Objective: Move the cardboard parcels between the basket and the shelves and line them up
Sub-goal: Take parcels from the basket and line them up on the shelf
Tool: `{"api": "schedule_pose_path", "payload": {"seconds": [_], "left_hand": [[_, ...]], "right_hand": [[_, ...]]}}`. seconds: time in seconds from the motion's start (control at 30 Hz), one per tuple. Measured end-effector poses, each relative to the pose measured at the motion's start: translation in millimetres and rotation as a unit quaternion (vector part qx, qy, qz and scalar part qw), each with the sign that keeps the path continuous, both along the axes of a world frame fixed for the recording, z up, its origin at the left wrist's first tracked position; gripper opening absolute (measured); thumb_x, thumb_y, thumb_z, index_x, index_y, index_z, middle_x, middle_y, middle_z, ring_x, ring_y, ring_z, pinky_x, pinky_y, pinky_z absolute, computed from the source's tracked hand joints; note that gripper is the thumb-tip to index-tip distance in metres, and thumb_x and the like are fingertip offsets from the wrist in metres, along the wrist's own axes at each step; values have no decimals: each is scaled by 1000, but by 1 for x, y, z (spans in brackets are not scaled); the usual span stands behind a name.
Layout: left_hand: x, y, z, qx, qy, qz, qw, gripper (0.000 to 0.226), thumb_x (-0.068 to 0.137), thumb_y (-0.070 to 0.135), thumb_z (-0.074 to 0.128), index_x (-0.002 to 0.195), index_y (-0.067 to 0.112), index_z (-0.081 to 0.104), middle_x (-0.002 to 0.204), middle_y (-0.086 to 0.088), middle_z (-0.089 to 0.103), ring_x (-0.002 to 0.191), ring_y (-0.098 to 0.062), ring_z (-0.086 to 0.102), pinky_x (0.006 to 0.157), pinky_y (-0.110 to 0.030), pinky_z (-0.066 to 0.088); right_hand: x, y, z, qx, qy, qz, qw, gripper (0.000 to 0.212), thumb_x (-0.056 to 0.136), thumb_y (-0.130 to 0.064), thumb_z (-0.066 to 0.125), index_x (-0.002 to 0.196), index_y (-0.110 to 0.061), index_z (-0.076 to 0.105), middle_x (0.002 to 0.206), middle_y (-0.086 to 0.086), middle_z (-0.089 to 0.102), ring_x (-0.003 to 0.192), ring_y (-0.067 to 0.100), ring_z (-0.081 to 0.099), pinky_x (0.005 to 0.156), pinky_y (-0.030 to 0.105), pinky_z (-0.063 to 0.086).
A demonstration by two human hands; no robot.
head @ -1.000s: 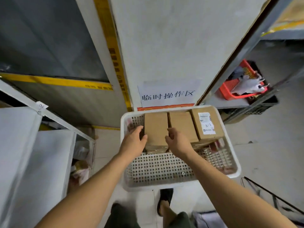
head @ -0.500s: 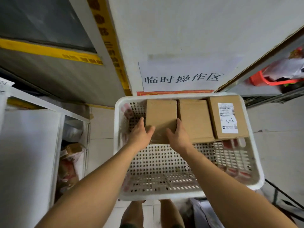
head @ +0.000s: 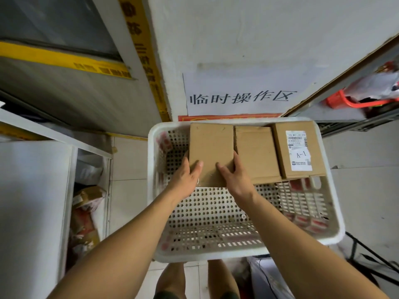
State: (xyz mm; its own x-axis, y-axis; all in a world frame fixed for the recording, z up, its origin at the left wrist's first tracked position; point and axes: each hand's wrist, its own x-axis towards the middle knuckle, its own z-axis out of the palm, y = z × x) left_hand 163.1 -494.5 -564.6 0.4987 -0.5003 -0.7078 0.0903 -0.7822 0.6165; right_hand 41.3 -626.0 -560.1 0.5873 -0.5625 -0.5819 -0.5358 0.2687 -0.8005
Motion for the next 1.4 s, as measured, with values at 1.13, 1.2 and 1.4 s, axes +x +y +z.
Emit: {"api": "schedule_pose_path", "payload": {"seconds": [1.13,1.2,1.4], "left_hand": [[-35,95,234,-253,-237,8,938,54,108,26,54,158,39,38,147,20,58,128,4,57,110,-25,48],[-29,97,230,-271,-209,7,939,54,107,25,55,158,36,38,151,21,54,130,3,57,111,-28,50],[1,101,227,-183,-118,118,969,81,91,59,72,157,29,35,149,20,39,135,-1,42,115,-32,37]], "right_hand": [[-1,49,230,20,-205,59,977,63,88,1,80,141,-8,48,126,11,75,118,27,72,88,27,60],[-2,48,226,29,-197,56,978,60,90,-1,78,141,-8,48,124,11,75,117,29,73,88,32,62],[-4,47,215,166,-171,-18,971,70,87,-37,75,148,-17,48,134,16,70,119,32,71,89,48,62]]}}
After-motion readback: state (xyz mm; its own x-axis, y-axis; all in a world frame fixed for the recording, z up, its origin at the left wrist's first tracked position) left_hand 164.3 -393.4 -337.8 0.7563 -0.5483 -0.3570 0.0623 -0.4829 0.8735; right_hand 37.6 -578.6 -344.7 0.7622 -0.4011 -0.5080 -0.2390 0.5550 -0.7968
